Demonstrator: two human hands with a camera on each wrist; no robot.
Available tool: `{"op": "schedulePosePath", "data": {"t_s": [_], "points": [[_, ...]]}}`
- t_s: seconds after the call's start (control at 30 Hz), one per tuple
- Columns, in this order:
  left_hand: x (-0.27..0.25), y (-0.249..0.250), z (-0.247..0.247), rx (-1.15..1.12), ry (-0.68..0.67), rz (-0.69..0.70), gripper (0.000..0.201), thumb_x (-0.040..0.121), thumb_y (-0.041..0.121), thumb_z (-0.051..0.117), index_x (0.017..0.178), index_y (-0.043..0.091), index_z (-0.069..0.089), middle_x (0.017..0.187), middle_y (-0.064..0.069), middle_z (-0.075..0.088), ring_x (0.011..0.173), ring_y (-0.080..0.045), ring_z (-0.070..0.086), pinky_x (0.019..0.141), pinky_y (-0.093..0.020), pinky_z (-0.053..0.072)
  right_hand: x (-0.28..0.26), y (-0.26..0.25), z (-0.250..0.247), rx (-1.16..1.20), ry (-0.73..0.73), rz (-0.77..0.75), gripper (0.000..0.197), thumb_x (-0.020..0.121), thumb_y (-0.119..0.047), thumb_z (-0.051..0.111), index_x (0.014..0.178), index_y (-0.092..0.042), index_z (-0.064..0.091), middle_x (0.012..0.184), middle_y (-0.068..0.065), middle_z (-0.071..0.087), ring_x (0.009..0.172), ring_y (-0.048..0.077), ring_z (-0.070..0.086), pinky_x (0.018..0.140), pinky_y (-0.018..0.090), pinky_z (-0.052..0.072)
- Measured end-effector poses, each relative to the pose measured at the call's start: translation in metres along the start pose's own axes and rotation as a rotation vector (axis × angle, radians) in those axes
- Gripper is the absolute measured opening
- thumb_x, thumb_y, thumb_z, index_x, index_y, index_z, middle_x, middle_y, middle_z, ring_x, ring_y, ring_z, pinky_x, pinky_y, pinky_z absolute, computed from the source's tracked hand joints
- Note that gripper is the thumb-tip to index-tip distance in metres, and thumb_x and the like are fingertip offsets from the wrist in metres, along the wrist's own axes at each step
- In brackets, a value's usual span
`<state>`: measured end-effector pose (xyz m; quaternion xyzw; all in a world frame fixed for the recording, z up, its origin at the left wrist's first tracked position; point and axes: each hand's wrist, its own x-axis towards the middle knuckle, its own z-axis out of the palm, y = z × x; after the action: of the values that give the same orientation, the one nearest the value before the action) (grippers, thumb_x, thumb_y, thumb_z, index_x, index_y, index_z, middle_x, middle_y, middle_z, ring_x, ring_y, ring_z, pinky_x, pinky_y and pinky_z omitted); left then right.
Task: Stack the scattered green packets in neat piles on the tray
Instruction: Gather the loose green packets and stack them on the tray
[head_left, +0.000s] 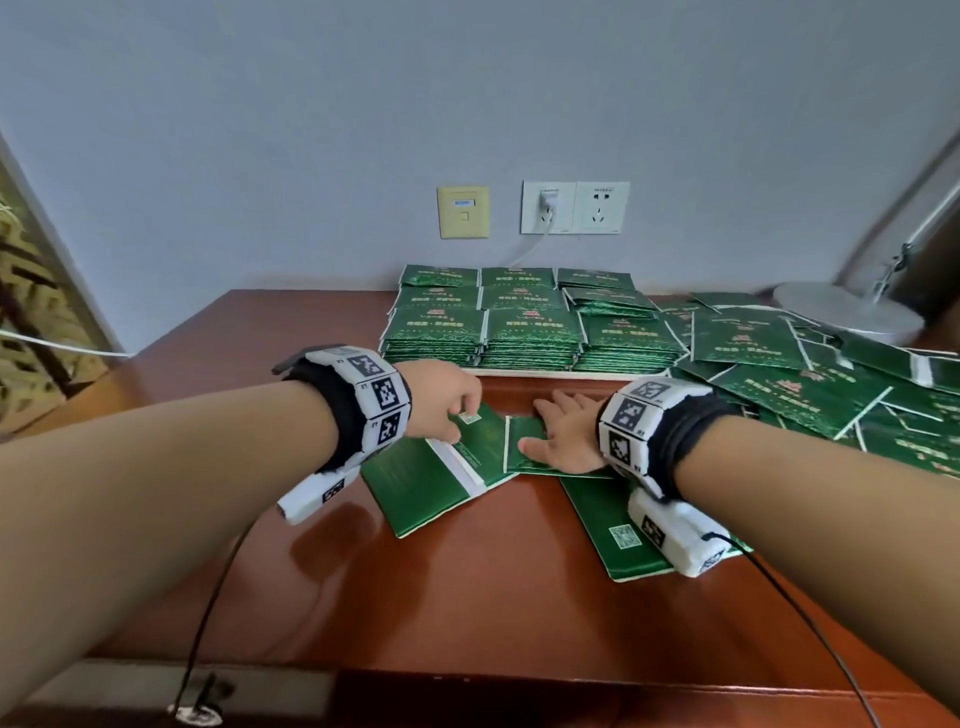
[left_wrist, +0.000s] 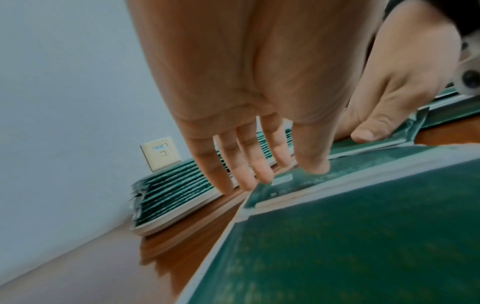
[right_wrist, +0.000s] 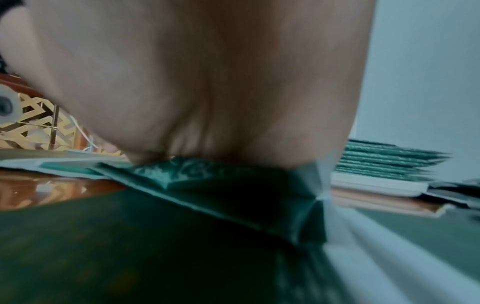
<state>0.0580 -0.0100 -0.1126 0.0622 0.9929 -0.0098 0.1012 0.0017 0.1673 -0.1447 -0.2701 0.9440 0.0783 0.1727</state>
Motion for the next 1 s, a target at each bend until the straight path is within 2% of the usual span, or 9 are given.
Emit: {"op": "schedulePosePath", "data": {"t_s": [0.07,0.17,0.23,0.4,0.5,0.63,0.73,0.9,1.0], "points": [[0.012,0.002,0.001,-0.014,-0.033,0.054,0.057,0.084,0.026,0.07,0.136,0.018,0.047,0.134,0.0,0.051,0.118,-0.017,0.051,0.097,-0.027,0.04,0.004,0.003,0.002,0.0,-0.026,-0.002,0.077,0.095,-0.063,0.022,0.153,-0.021,-0.004,0.16,0.006,-0.008,0.146,0.029,-0.002,0.116,0.044,0.001],[0.024,0.009,0.0,-0.018,-0.094,0.095,0.076,0.083,0.029,0.071,0.147,0.019,0.032,0.146,0.001,0.04,0.129,-0.016,0.041,0.102,-0.024,0.033,0.007,0.006,0.004,-0.02,-0.037,-0.007,0.076,0.095,-0.063,0.021,0.153,-0.021,-0.007,0.159,0.006,-0.01,0.146,0.031,-0.004,0.116,0.044,-0.001],[0.028,0.011,-0.002,0.033,-0.126,0.082,0.078,0.083,0.034,0.072,0.148,0.02,0.031,0.145,-0.001,0.039,0.128,-0.02,0.039,0.102,-0.028,0.034,0.008,0.005,0.004,-0.029,-0.041,-0.01,0.076,0.095,-0.063,0.021,0.153,-0.021,-0.007,0.159,0.007,-0.01,0.146,0.031,-0.004,0.116,0.044,-0.001],[0.029,0.009,-0.005,0.167,-0.214,-0.054,0.076,0.077,0.057,0.068,0.138,0.025,0.036,0.132,-0.002,0.048,0.118,-0.024,0.043,0.081,-0.029,0.035,0.009,0.006,0.003,-0.039,-0.053,-0.005,0.077,0.094,-0.065,0.02,0.152,-0.022,-0.007,0.159,0.006,-0.011,0.146,0.032,-0.004,0.117,0.045,-0.001],[0.023,0.004,-0.003,0.234,-0.229,-0.112,0.085,0.079,0.067,0.059,0.147,0.024,0.031,0.144,-0.002,0.041,0.129,-0.026,0.034,0.089,-0.033,0.035,0.011,0.007,0.002,-0.054,-0.062,-0.006,0.079,0.093,-0.067,0.02,0.152,-0.023,-0.007,0.159,0.005,-0.011,0.146,0.031,-0.003,0.118,0.046,0.0],[0.009,-0.008,-0.003,0.128,-0.197,-0.149,0.079,0.086,0.053,0.062,0.148,0.014,0.033,0.151,-0.002,0.036,0.136,-0.021,0.035,0.106,-0.029,0.032,0.013,0.006,0.001,-0.031,-0.054,-0.003,0.081,0.091,-0.069,0.021,0.152,-0.024,-0.006,0.159,0.005,-0.01,0.146,0.031,-0.003,0.118,0.046,0.0],[-0.005,-0.018,-0.009,0.089,-0.17,-0.199,0.073,0.088,0.048,0.062,0.145,0.009,0.038,0.149,-0.004,0.039,0.134,-0.02,0.039,0.107,-0.028,0.032,0.007,0.004,-0.002,-0.015,-0.055,-0.017,0.095,0.083,-0.078,0.029,0.153,-0.023,-0.004,0.16,0.005,-0.008,0.146,0.031,-0.001,0.118,0.046,0.003],[-0.023,-0.034,-0.021,0.012,-0.029,-0.294,0.053,0.09,0.045,0.06,0.123,0.004,0.061,0.112,-0.009,0.066,0.092,-0.018,0.058,0.081,-0.026,0.044,0.002,0.006,-0.021,-0.148,-0.027,-0.078,0.114,0.066,-0.08,0.058,0.15,-0.016,0.016,0.149,0.008,0.031,0.132,0.029,0.038,0.106,0.046,0.036],[-0.033,-0.041,-0.025,-0.023,0.122,-0.346,0.042,0.09,0.042,0.061,0.088,0.0,0.07,0.066,-0.004,0.056,0.064,-0.018,0.052,0.062,-0.028,0.044,0.003,0.007,-0.024,-0.162,-0.001,-0.097,0.111,0.062,-0.077,0.064,0.144,-0.012,0.025,0.138,0.009,0.044,0.12,0.029,0.05,0.098,0.046,0.043]]}}
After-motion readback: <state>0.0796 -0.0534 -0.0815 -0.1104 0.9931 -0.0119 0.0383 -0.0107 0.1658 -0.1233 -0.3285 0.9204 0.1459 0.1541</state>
